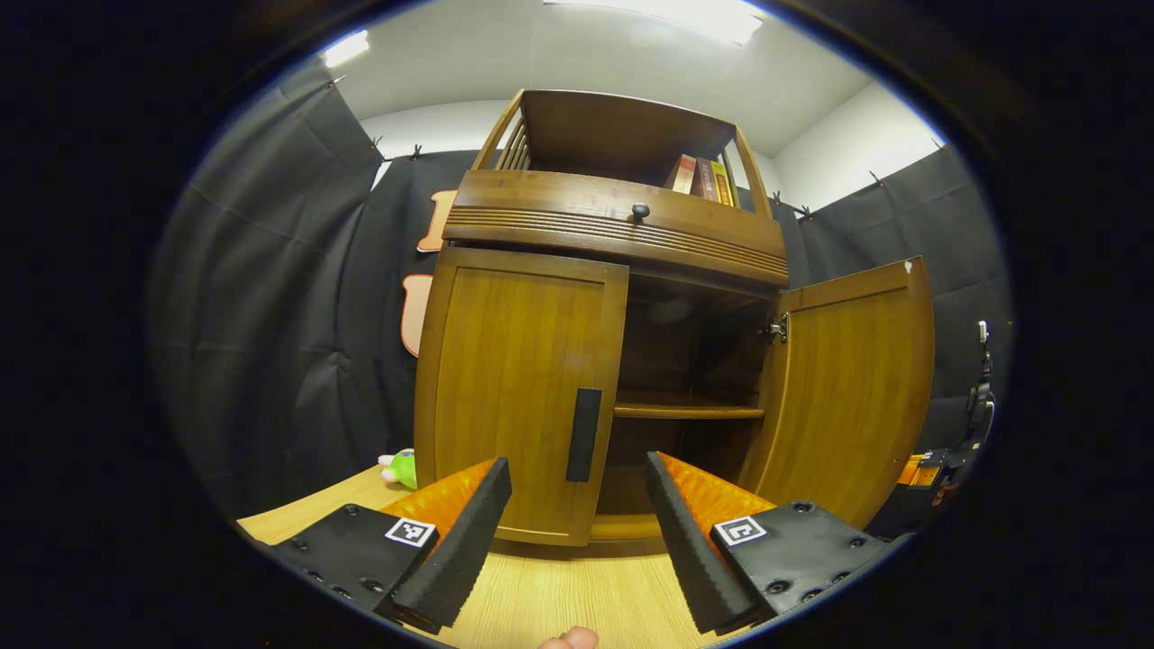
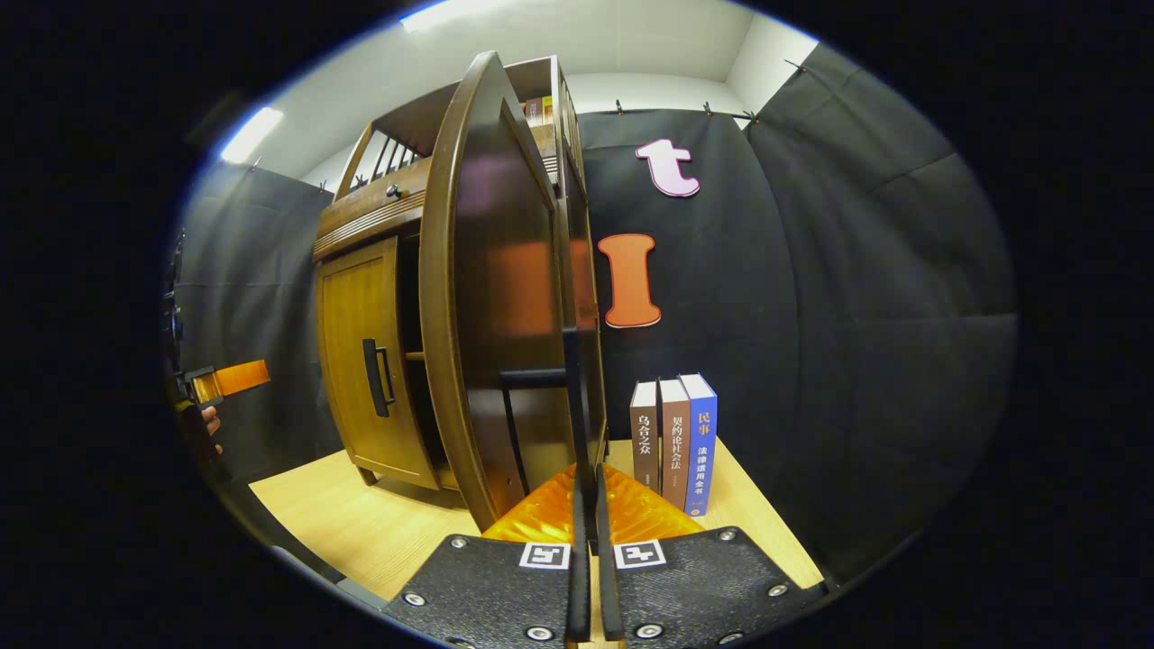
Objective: Open the right door of the double-door shoe cabinet with the right hand, and open the left door with the left hand.
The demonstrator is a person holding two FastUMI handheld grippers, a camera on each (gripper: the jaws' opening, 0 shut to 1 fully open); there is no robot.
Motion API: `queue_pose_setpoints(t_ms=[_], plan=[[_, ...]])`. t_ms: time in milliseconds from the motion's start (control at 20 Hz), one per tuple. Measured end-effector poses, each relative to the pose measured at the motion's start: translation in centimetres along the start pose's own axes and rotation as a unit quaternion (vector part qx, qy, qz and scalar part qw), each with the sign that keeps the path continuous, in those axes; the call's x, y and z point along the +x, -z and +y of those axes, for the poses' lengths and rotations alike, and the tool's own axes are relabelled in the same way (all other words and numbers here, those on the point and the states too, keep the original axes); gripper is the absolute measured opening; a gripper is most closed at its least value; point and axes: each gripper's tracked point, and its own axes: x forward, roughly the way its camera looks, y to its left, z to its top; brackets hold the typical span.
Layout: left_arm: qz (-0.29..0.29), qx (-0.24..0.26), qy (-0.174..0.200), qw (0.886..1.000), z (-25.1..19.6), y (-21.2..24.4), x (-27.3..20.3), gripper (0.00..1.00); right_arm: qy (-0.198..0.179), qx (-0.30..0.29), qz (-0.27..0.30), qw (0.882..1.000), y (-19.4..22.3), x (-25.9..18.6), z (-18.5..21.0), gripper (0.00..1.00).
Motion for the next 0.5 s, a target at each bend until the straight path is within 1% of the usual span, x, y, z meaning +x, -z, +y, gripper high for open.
queue_pose_setpoints(t_ms=[100, 150, 200, 250, 300, 350, 400, 450, 500], plan=[[0.002, -0.005, -0.006, 1.0, 0.3, 0.2, -0.2, 0.95, 0.001, -0.001, -0.006, 1.0, 0.1, -0.2, -0.5, 0.04], [0.002, -0.006, -0.008, 1.0, 0.5, 0.3, -0.2, 0.95, 0.006, -0.001, -0.007, 1.0, 0.1, -0.5, -0.8, 0.17], [0.003, -0.008, -0.009, 1.0, 0.5, 0.2, -0.1, 0.94, 0.012, 0.0, -0.008, 1.0, 0.1, -1.0, -1.0, 0.04], [0.004, -0.009, -0.01, 1.0, 0.6, 0.2, 0.1, 0.94, 0.02, 0.003, -0.006, 1.0, 0.2, -1.5, -1.4, 0.17], [0.005, -0.011, -0.011, 1.0, 0.7, 0.3, 0.3, 0.94, 0.026, 0.011, -0.01, 1.0, 0.0, -2.3, -1.5, 0.05], [0.006, -0.013, -0.011, 1.0, 0.6, 0.4, 0.5, 0.94, 0.034, 0.016, -0.012, 0.999, -0.4, -3.3, -1.3, 0.22], [0.007, -0.014, -0.011, 1.0, 0.6, 0.5, 0.8, 0.96, 0.046, 0.012, -0.014, 0.999, -0.7, -4.2, -1.4, 0.06], [0.007, -0.014, -0.01, 1.0, 0.5, 0.4, 1.3, 0.99, 0.058, 0.004, -0.016, 0.998, -0.9, -5.0, -1.6, 0.06], [0.005, -0.014, -0.009, 1.0, 0.4, 0.4, 2.0, 0.98, 0.071, -0.002, -0.015, 0.997, -1.3, -5.9, -1.6, 0.06]])
